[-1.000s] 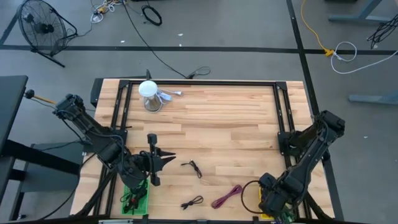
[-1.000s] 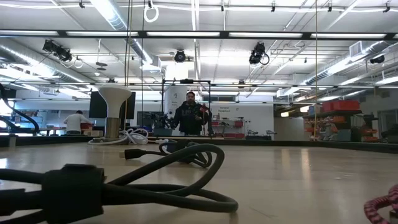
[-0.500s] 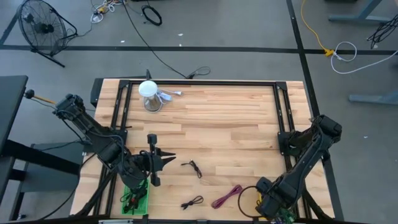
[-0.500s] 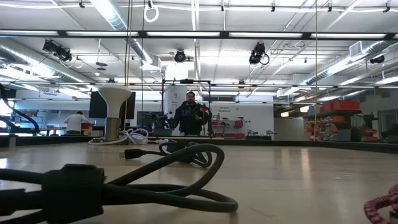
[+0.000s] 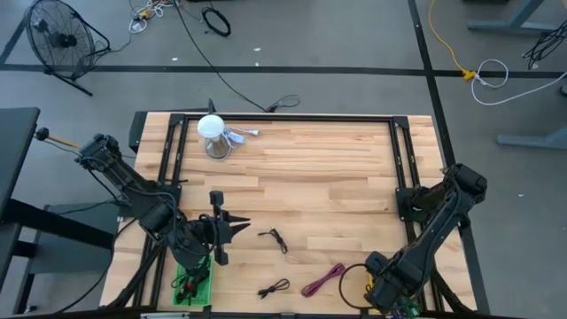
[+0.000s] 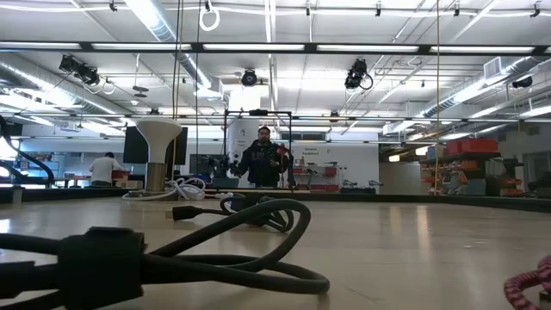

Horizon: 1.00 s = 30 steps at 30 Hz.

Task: Pick & Place USB Port
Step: Put the black green charger cable into the yellow bin

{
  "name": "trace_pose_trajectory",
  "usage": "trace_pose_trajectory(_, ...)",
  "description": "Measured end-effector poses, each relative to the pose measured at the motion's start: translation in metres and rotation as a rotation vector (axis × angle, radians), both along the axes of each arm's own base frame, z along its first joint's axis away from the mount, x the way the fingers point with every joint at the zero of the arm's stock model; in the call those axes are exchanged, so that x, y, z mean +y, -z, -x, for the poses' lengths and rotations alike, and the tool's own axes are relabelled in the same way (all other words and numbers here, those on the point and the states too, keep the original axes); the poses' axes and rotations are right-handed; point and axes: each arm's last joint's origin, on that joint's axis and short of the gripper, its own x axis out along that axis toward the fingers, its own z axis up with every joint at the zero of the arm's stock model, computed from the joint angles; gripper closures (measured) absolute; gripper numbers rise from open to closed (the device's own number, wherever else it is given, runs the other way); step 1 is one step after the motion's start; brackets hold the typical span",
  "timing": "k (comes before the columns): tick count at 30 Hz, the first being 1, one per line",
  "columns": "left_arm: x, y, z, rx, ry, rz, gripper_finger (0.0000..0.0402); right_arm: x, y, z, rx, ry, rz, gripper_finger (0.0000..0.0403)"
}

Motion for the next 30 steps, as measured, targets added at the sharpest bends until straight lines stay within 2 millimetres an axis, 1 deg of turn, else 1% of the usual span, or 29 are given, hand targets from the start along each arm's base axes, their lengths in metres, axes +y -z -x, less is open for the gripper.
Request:
trace_pose_trajectory(3, 0.000, 0.000, 0.000, 0.001, 0.000, 0.000, 0.0349, 0.000, 0.004, 0.000, 0.003, 0.000, -0.004, 0.0394)
trace_pose_trajectory(8, 0.000, 0.000, 0.000, 0.005, 0.000, -0.004, 0.0349, 0.000, 0.029, 0.003, 0.044, -0.009, -0.078, 0.0394)
trace_pose_trajectory(10, 0.000, 0.000, 0.000, 0.005, 0.001, -0.004, 0.0349, -0.001, 0.035, 0.004, 0.055, -0.012, -0.099, 0.0391)
trace_pose_trajectory(19, 0.000, 0.000, 0.000, 0.005, 0.001, -0.004, 0.0349, -0.010, 0.030, 0.009, 0.050, -0.025, 0.007, 0.0352)
trace_pose_trajectory(30, 0.000, 0.001, 0.001, 0.005, -0.008, 0.009, 0.0349, -0.009, 0.030, 0.006, -0.025, -0.027, 0.027, 0.0346)
